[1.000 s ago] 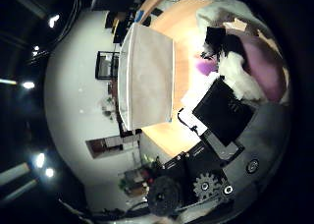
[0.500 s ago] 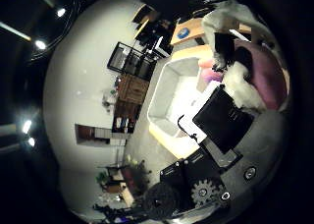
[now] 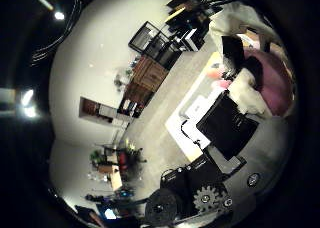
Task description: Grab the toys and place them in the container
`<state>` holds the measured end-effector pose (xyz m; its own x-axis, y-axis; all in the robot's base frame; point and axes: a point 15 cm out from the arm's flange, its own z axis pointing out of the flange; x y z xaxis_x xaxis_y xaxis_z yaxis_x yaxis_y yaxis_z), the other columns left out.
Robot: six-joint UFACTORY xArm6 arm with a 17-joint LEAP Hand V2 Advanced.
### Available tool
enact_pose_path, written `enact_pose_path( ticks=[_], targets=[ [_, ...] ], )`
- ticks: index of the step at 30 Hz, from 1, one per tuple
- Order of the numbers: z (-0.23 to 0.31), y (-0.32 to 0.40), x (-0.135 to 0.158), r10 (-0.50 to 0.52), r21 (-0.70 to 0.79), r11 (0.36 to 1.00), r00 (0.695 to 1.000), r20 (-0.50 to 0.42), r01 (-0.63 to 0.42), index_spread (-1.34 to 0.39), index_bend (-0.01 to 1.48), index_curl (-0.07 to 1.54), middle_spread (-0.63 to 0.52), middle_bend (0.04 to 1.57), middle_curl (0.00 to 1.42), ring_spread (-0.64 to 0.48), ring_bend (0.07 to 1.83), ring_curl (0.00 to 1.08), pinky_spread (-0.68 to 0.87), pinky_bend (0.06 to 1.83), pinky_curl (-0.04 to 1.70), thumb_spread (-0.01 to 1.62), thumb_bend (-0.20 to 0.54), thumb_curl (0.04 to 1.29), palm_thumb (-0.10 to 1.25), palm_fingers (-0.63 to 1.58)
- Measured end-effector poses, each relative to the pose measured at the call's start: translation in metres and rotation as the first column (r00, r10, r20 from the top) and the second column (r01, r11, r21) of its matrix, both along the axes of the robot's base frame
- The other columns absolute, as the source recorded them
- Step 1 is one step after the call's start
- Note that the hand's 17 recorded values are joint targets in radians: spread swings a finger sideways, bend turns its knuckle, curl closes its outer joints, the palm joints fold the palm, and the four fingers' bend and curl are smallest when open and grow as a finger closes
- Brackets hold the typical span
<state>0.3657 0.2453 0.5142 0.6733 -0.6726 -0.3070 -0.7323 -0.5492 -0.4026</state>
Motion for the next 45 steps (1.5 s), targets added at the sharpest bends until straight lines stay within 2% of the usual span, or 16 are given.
enact_pose_path(
  ticks=[6, 19, 21, 23, 24, 25, 26, 27, 29, 33, 37, 41, 45],
  targets=[
    [-0.022, 0.028, 0.027, 0.040, -0.011, 0.999, 0.998, -0.044, -0.041, -0.39, 1.10, 1.10, -0.34, 1.17, 1.10, -0.33, 1.38, 0.92, -0.20, 1.65, 0.63, 1.05, 0.070, 1.09, 1.10, 0.85],
    [-0.036, 0.081, 0.033, 0.126, -0.016, 0.992, 0.990, -0.067, -0.127, -0.39, 1.10, 1.11, -0.33, 1.16, 1.10, -0.33, 1.35, 0.95, -0.21, 1.63, 0.65, 1.06, 0.053, 1.12, 1.10, 0.85],
    [-0.036, 0.082, 0.032, 0.122, -0.011, 0.992, 0.990, -0.074, -0.123, -0.39, 1.07, 1.11, -0.33, 1.14, 1.09, -0.33, 1.34, 0.94, -0.23, 1.60, 0.64, 1.05, 0.014, 1.11, 1.06, 0.85],
    [-0.034, 0.082, 0.028, 0.126, -0.004, 0.992, 0.989, -0.084, -0.126, -0.39, 0.98, 1.08, -0.34, 1.08, 1.04, -0.32, 1.34, 0.91, -0.30, 1.54, 0.61, 1.03, -0.061, 1.06, 0.95, 0.84],
    [-0.032, 0.079, 0.026, 0.124, -0.007, 0.992, 0.989, -0.085, -0.125, -0.42, 0.82, 1.02, -0.37, 0.92, 0.97, -0.33, 1.33, 0.86, -0.39, 1.51, 0.60, 1.00, -0.107, 0.99, 0.82, 0.63],
    [-0.033, 0.078, 0.025, 0.126, -0.012, 0.992, 0.988, -0.091, -0.128, -0.43, 0.76, 1.00, -0.38, 0.84, 0.95, -0.34, 1.32, 0.85, -0.41, 1.54, 0.60, 0.99, -0.109, 0.97, 0.78, 0.51],
    [-0.034, 0.075, 0.023, 0.129, -0.019, 0.991, 0.987, -0.100, -0.132, -0.45, 0.64, 0.95, -0.38, 0.69, 0.89, -0.34, 1.27, 0.84, -0.42, 1.58, 0.61, 0.98, -0.111, 0.92, 0.70, 0.23],
    [-0.035, 0.071, 0.021, 0.135, -0.026, 0.990, 0.985, -0.110, -0.139, -0.46, 0.57, 0.90, -0.36, 0.60, 0.83, -0.32, 1.18, 0.81, -0.37, 1.52, 0.61, 0.98, -0.108, 0.87, 0.63, 0.00],
    [-0.034, 0.064, 0.019, 0.150, -0.031, 0.987, 0.982, -0.114, -0.155, -0.51, 0.44, 0.75, -0.32, 0.51, 0.74, -0.27, 0.94, 0.69, -0.24, 1.38, 0.54, 0.98, -0.104, 0.79, 0.50, -0.18],
    [-0.024, 0.054, 0.022, 0.171, -0.030, 0.984, 0.982, -0.080, -0.174, -0.55, 0.27, 0.58, -0.27, 0.36, 0.60, -0.19, 0.74, 0.54, -0.05, 1.23, 0.45, 0.97, -0.067, 0.65, 0.37, -0.08],
    [-0.020, 0.046, 0.025, 0.171, -0.027, 0.985, 0.983, -0.065, -0.173, -0.55, 0.22, 0.51, -0.25, 0.29, 0.53, -0.16, 0.68, 0.48, 0.04, 1.15, 0.40, 0.97, -0.047, 0.58, 0.34, -0.01],
    [-0.015, 0.039, 0.026, 0.164, -0.025, 0.986, 0.985, -0.057, -0.165, -0.55, 0.20, 0.47, -0.24, 0.26, 0.49, -0.16, 0.66, 0.45, 0.08, 1.09, 0.37, 0.97, -0.038, 0.53, 0.34, 0.04],
    [0.001, 0.025, 0.025, 0.136, -0.015, 0.991, 0.990, -0.026, -0.136, -0.58, 0.21, 0.43, -0.25, 0.22, 0.44, -0.19, 0.72, 0.42, 0.02, 1.07, 0.33, 0.98, -0.011, 0.51, 0.41, 0.25]
  ],
)
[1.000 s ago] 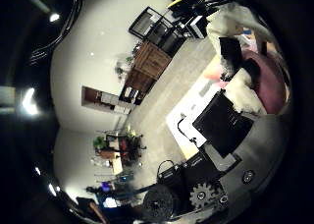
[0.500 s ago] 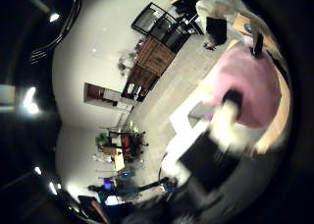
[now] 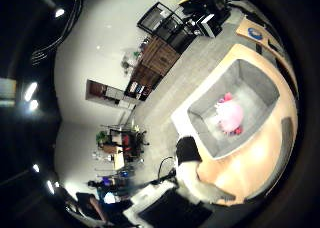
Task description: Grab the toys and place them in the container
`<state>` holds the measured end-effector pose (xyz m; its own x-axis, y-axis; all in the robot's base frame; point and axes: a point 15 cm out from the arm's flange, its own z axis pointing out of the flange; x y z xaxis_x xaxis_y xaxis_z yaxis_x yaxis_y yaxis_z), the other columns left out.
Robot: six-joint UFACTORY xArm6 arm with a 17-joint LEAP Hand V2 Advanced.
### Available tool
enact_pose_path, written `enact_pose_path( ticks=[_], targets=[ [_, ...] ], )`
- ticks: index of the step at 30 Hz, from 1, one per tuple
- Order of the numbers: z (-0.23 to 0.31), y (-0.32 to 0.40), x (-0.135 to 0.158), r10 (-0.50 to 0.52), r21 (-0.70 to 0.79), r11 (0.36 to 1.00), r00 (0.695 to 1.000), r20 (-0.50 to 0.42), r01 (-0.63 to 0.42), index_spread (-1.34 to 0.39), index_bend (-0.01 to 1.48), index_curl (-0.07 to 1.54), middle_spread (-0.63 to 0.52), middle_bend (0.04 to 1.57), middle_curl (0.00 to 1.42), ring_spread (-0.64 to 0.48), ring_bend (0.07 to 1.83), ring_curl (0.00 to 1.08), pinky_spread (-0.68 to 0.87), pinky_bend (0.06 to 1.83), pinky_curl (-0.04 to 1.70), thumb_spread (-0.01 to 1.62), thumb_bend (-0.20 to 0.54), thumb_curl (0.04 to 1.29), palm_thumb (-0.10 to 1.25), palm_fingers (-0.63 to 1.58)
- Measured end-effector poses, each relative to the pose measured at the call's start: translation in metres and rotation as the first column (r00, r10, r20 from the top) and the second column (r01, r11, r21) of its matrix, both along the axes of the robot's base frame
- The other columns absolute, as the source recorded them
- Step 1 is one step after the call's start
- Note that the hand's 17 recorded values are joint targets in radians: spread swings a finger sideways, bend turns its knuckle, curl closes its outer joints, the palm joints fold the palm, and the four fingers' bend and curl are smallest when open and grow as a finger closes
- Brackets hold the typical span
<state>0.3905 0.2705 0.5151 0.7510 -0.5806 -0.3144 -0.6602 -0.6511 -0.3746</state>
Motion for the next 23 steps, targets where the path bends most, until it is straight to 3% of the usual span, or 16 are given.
enact_pose_path(
  ticks=[6, 15, 23],
  targets=[
    [0.015, -0.039, 0.001, -0.074, -0.014, 0.997, 0.997, 0.026, 0.074, -0.59, 0.20, 0.42, -0.28, 0.21, 0.42, -0.24, 0.76, 0.42, -0.10, 1.08, 0.32, 1.00, -0.021, 0.50, 0.49, 0.37],
    [0.001, -0.097, 0.007, -0.174, -0.058, 0.983, 0.984, -0.025, 0.173, -0.58, 0.22, 0.41, -0.29, 0.20, 0.39, -0.24, 0.71, 0.37, -0.14, 1.01, 0.27, 1.01, -0.027, 0.48, 0.50, 0.38],
    [-0.010, -0.133, -0.008, -0.222, -0.063, 0.974, 0.974, -0.038, 0.219, -0.58, 0.21, 0.40, -0.29, 0.19, 0.37, -0.26, 0.68, 0.34, -0.15, 0.97, 0.22, 1.02, -0.027, 0.47, 0.50, 0.41]
  ],
)
